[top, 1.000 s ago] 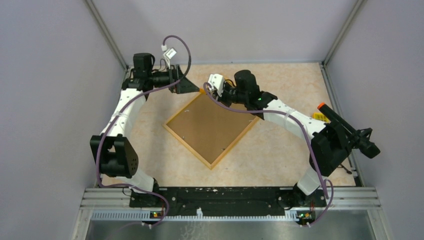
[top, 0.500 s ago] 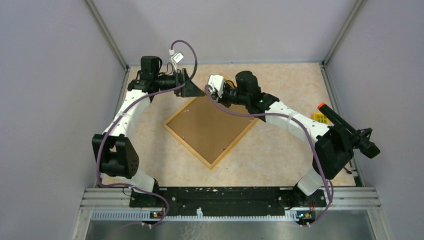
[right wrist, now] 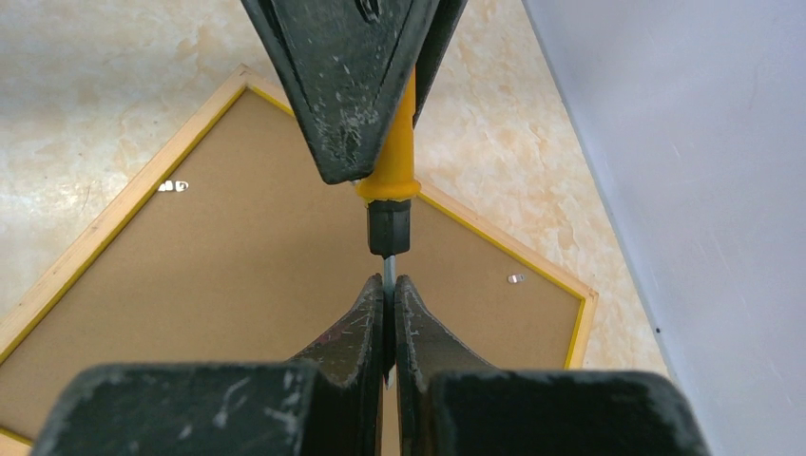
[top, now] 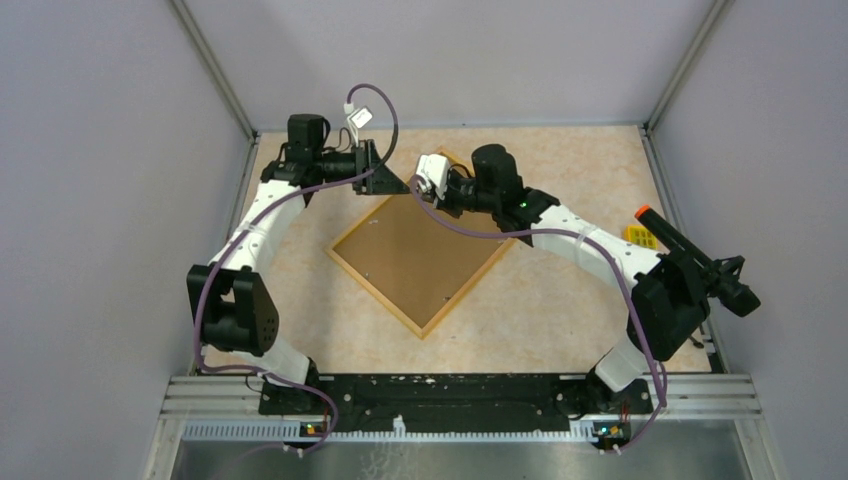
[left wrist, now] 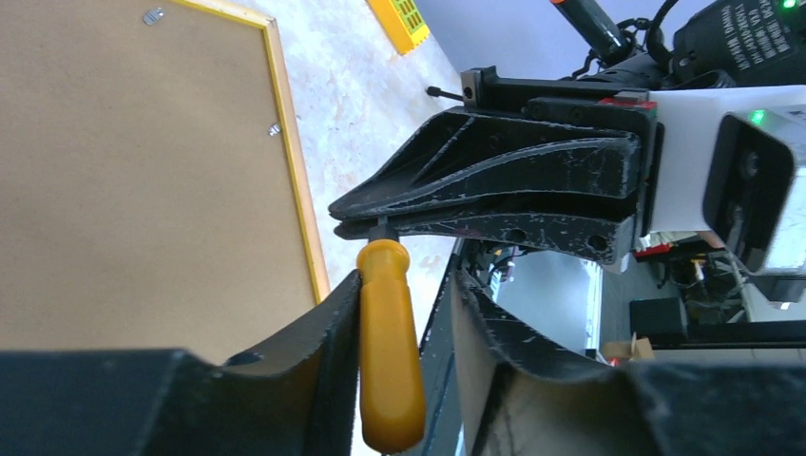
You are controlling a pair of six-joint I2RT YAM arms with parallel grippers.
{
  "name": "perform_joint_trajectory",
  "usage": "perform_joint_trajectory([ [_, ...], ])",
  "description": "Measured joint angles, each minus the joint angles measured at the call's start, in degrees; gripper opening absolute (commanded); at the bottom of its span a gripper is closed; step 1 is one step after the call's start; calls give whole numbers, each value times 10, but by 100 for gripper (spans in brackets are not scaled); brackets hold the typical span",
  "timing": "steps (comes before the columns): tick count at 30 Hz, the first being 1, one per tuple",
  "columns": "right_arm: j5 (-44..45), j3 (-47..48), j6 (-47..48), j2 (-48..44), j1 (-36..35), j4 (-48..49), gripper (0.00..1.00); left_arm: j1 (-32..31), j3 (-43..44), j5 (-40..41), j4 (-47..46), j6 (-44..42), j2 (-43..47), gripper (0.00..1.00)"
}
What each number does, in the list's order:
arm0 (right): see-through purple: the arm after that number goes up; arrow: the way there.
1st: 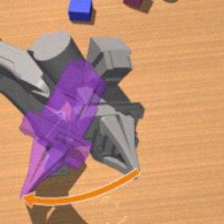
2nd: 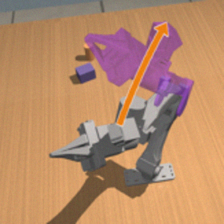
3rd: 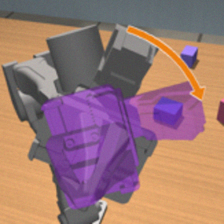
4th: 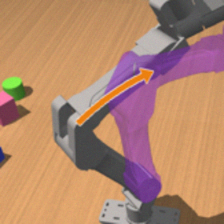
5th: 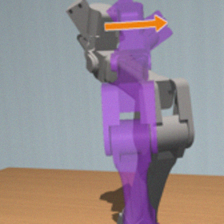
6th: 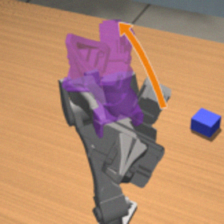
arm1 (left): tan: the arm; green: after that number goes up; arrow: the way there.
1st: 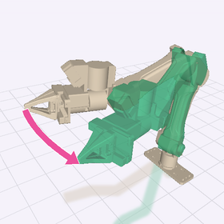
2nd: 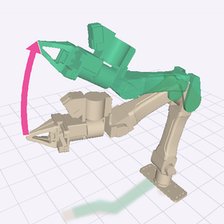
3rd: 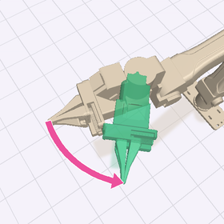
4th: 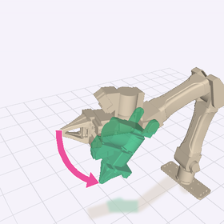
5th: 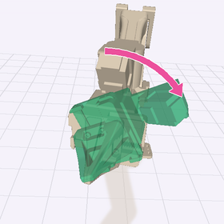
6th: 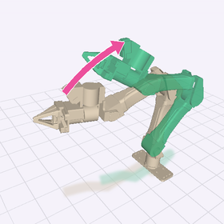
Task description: Take the photo out of the frame
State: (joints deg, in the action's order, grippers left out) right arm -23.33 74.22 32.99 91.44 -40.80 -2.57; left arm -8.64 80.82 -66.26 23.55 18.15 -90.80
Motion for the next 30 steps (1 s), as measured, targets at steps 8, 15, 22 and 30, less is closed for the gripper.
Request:
perform_joint_trajectory([
  [8, -1, -1, 4, 0, 0, -4, 0, 0, -7, 9, -5, 4, -10, 9],
  [15, 6, -4, -4, -2, -1, -3, 62, 2, -11, 12, -11, 9, -10, 0],
  [22, 12, 33, -59, 33, 54, -37, 77, 55, -11, 63, 47, -70, -10, 0],
  [30, 72, 266, -155, 270, 156, -145, 65, 85, 6, 160, 148, -188, -10, 0],
])
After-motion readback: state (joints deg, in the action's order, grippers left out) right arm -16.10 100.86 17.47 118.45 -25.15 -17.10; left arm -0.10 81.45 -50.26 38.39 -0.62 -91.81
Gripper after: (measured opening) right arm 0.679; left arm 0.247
